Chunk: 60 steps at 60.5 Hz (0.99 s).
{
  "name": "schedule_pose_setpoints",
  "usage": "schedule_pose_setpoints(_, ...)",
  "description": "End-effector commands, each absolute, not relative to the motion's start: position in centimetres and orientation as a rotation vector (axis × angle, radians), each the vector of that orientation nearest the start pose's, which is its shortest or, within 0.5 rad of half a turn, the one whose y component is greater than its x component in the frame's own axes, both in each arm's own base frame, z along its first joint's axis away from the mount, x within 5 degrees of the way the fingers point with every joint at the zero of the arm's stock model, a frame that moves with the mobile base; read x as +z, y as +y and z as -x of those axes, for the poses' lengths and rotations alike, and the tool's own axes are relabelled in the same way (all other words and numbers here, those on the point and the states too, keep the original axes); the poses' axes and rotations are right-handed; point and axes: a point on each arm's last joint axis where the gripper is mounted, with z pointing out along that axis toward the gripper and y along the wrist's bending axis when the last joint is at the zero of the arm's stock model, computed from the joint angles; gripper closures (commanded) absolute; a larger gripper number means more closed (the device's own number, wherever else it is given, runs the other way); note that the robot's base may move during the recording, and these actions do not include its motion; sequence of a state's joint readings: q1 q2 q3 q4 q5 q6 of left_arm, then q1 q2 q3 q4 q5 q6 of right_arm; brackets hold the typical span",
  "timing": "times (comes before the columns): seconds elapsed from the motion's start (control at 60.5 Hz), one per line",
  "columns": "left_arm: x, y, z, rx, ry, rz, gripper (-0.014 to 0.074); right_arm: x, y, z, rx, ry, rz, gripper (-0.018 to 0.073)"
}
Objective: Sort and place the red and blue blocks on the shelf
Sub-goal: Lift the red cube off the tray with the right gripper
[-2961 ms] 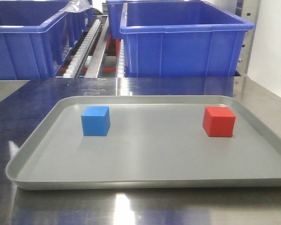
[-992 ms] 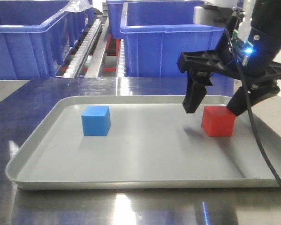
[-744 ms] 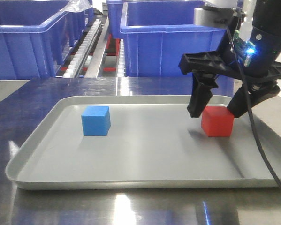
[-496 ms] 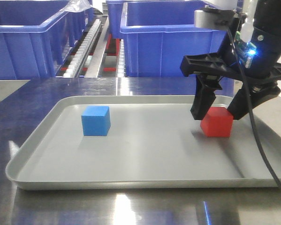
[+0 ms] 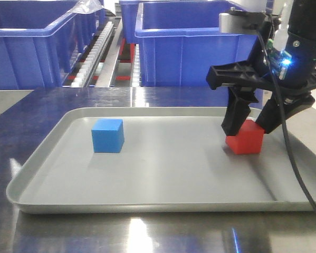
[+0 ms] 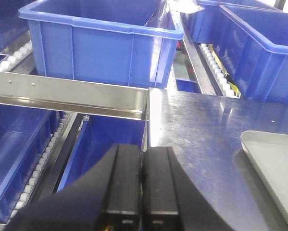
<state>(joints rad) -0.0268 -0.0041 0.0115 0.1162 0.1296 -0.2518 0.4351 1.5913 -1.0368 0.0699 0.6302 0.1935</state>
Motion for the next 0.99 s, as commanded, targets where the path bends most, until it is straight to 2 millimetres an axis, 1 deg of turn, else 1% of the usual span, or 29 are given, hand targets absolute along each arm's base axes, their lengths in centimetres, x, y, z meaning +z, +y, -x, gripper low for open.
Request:
schedule_pose_setpoints(0.0,19.9,-0.1,-5.6,-0.129,1.540,0.095,0.0460,25.3,13.8,-29.2,0.290,2.586,0.266,0.0347)
schedule_pose_setpoints(0.132,19.9,-0.1,-5.6,-0.129,1.540,0.095,0.0460,25.7,13.8,-29.0,0.294,2.576,0.265,0.0440)
schedule_pose_setpoints(0.265,19.9,-0.1,-5.6,-0.129,1.540,0.095,0.0460,27.1,13.5,-28.5,0.312,2.525,0.261,0.0512)
schedule_pose_setpoints(0.347,19.9,-0.1,-5.6,-0.129,1.540,0.095,0.0460,28.6,13.2,-27.9,0.331,2.467,0.255,0.0510)
schedule_pose_setpoints(0.48,19.9,-0.1,-5.6,-0.129,1.540,0.095,0.0460,31.8,12.5,-26.6,0.353,2.332,0.255,0.0510)
schedule_pose_setpoints(0.595,19.9,-0.1,-5.6,-0.129,1.540,0.095,0.0460,34.5,11.4,-25.1,0.343,2.209,0.260,0.0510)
schedule_pose_setpoints(0.744,19.9,-0.1,-5.6,-0.129,1.540,0.095,0.0460,37.6,9.4,-23.1,0.325,2.074,0.224,0.0510)
schedule_pose_setpoints(0.86,19.9,-0.1,-5.6,-0.129,1.540,0.095,0.0460,39.0,7.7,-21.3,0.320,1.987,0.176,0.0510)
schedule_pose_setpoints(0.976,19.9,-0.1,-5.6,-0.129,1.540,0.095,0.0460,39.1,5.7,-19.6,0.295,1.915,0.112,0.0510)
